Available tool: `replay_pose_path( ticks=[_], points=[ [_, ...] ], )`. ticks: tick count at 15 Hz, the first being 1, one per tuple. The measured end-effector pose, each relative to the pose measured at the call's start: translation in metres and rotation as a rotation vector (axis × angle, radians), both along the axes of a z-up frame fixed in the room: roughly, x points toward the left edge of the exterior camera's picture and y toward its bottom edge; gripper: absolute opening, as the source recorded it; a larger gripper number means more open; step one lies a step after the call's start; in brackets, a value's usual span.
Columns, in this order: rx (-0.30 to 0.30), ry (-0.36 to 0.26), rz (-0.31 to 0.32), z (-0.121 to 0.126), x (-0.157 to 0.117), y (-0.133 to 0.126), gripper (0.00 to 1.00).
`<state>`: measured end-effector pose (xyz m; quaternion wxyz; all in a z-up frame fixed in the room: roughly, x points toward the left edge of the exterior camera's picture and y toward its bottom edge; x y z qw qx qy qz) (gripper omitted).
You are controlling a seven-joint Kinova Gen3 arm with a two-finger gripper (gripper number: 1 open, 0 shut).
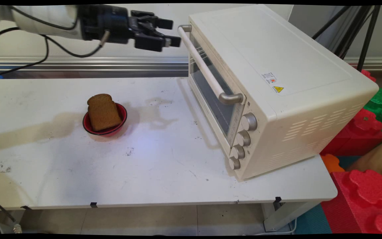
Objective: Open the oven
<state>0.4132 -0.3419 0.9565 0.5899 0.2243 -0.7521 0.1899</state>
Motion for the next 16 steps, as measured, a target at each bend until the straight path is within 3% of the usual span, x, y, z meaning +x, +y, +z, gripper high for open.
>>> replay_pose_path(
  ticks=[6, 16],
  points=[
    [0.011, -0.037, -0.004, -0.010, -0.032, -0.024, 1.00],
    [0.026, -0.065, 0.004, -0.018, -0.052, -0.042, 1.00]
  ],
)
